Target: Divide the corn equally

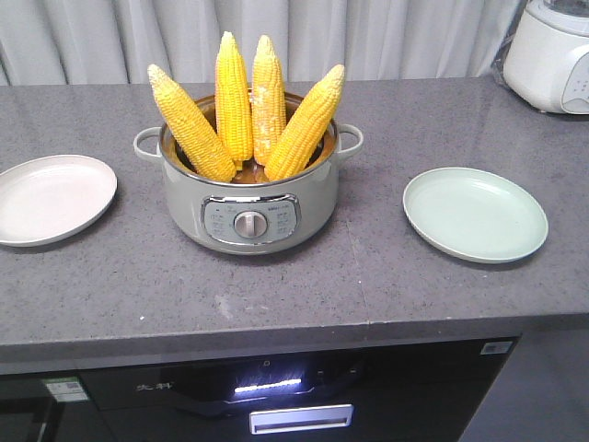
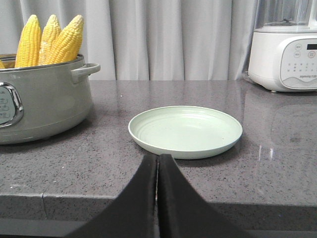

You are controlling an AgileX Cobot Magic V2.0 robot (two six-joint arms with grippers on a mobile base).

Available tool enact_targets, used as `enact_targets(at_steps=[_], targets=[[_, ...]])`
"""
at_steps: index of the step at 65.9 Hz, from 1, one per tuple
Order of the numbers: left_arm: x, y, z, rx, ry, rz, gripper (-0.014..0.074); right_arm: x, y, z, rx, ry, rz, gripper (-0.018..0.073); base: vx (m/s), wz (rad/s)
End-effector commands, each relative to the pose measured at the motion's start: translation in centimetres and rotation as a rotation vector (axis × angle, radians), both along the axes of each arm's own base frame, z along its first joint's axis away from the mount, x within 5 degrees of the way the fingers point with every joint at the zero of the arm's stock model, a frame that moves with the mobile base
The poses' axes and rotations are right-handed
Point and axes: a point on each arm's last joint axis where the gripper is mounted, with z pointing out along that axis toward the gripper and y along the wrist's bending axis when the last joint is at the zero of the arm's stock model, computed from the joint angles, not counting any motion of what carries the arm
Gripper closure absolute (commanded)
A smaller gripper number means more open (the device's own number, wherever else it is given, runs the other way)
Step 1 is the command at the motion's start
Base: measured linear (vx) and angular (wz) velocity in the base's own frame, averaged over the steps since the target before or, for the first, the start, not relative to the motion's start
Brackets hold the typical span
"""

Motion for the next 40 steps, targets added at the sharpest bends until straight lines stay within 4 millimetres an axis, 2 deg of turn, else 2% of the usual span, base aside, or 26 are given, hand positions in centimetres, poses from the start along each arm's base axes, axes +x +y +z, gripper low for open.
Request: enact_targets(at_steps=[1,40], targets=[[-0.13,0.0,0.3,-0.014,-0.078,-0.001,0.0603,0.02,0.02,0.29,-0.003,-0.064,-0.001,0.056,0.07,0.0],[-0.13,0.0,0.3,-0.014,-0.078,-0.001,0.0603,0.02,0.02,0.29,-0.003,-0.064,-0.001,0.056,0.06,0.0]])
